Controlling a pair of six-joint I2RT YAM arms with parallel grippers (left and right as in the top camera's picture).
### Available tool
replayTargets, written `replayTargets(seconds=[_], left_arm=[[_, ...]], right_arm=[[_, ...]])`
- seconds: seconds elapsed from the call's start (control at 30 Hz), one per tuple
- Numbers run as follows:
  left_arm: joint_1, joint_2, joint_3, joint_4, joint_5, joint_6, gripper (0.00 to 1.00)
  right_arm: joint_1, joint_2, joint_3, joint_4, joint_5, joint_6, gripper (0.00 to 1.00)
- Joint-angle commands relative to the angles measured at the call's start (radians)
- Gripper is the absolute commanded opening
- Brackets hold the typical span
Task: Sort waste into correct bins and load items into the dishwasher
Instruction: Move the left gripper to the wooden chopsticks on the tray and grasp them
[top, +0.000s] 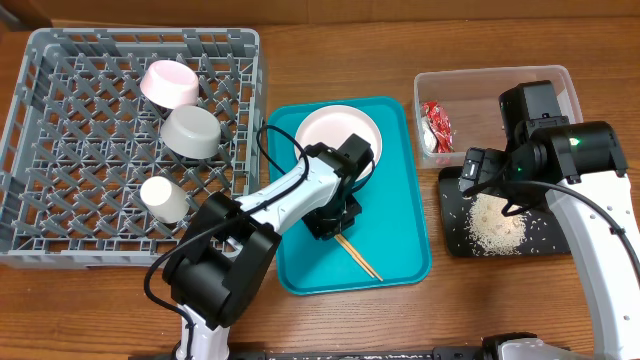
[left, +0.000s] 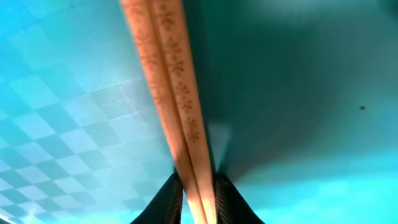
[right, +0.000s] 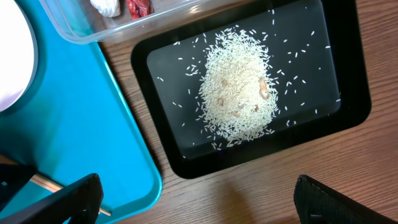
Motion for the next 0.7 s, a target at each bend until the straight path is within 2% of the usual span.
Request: replayTargets(seconds=[0.0,0.07,0.2,0.4,0.67], left_arm=[[0.006,0.043,-0.011,0.0,-0.015,-0.008,0.11],[0.02,0.043,-0.011,0.0,-0.013,-0.007,0.04],[0.044,0.043,-0.011,0.0,0.013,0.0,0.04],[0.083,0.043,-0.01,-0.002,0.039,0.077,0.04],[0.113,0.012,0.009,-0.008,0.007,0.17,0.04]], right_arm=[[-0.003,-0.007,0.018,0.004,0.015,0.006,1.0],[-0.003,-0.007,0.018,0.004,0.015,0.006,1.0],[-0.003,-0.007,0.018,0.004,0.015,0.006,1.0],[-0.003,-0.007,0.018,0.003,0.015,0.006,1.0],[-0.003,-0.007,0.018,0.003,0.015,0.003,1.0]])
